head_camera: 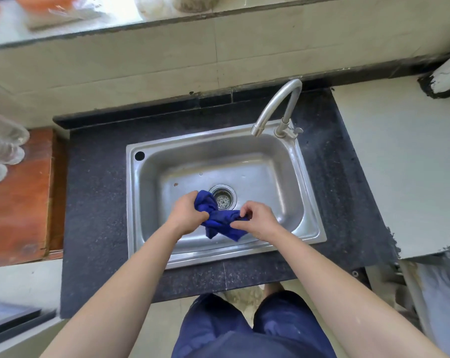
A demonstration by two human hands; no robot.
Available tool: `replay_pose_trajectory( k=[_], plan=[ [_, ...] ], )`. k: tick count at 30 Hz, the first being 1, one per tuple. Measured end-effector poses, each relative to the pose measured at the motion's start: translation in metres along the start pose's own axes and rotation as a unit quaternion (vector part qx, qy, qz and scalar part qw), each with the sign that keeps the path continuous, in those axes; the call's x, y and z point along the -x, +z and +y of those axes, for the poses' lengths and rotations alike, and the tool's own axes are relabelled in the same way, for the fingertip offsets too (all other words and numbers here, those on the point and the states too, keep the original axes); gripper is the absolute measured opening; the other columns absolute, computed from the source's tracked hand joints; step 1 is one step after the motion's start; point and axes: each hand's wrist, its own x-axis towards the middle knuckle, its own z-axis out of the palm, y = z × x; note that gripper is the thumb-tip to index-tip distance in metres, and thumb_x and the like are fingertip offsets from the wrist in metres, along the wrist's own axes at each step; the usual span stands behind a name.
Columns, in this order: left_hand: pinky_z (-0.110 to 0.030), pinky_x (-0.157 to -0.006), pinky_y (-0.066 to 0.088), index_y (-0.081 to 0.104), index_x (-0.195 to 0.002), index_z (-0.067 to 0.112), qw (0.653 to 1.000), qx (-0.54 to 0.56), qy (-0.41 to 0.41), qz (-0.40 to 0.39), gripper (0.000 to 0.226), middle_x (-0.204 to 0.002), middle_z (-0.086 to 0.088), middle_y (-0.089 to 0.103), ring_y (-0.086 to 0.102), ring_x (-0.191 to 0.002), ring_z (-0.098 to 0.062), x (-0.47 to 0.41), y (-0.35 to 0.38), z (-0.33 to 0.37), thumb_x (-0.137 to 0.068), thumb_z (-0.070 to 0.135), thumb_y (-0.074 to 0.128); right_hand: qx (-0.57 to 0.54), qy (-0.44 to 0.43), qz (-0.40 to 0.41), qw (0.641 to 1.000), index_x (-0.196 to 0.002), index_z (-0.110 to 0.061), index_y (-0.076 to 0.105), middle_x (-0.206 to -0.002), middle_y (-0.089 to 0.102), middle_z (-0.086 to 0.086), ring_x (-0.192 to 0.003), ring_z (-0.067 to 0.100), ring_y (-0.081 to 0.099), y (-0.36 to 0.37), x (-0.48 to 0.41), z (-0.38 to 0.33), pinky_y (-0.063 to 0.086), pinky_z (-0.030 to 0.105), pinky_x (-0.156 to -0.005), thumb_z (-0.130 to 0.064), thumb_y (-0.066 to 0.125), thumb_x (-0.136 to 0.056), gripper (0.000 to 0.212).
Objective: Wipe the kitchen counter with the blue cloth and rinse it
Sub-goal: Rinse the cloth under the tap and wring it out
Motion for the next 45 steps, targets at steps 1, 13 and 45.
replay_pose_trajectory(
  k=[1,13,45],
  plan=[
    [-0.019,-0.055,0.039,0.061,-0.09,0.012,0.998,-0.055,0.015,0.024,0.017,-0.078,-0.001,0.061,0.052,-0.069,-0.019,0.002,-0.005,-0.002,-0.074,0.005,0.064,-0.015,-0.007,0.003,1.0,-0.08,-0.027,0.054,-0.069,0.057,-0.008,-0.061,0.008,0.05,0.002,0.0,-0.001,0.041,0.02,-0.061,-0.018,0.088,-0.069,0.037],
    [-0.026,-0.066,0.046,0.066,-0.091,0.015,0.98,-0.043,0.134,-0.139,0.028,-0.081,-0.007,0.067,0.056,-0.071,-0.012,0.03,-0.063,0.033,-0.071,0.002,0.052,0.091,-0.166,-0.118,0.975,-0.135,-0.038,0.05,-0.092,0.067,-0.003,-0.084,0.011,0.064,-0.005,-0.003,-0.045,0.054,0.031,-0.082,-0.008,0.069,-0.083,0.062],
    [-0.023,-0.047,0.034,0.064,-0.092,0.005,0.987,0.098,0.117,-0.038,0.028,-0.062,-0.003,0.057,0.043,-0.051,-0.013,0.048,-0.071,0.039,-0.097,0.032,0.061,0.13,-0.223,-0.025,0.966,-0.154,-0.045,-0.011,-0.151,0.011,-0.007,-0.134,0.022,0.04,-0.022,0.021,-0.084,0.04,0.034,-0.11,-0.047,0.088,-0.067,0.133]
  ],
)
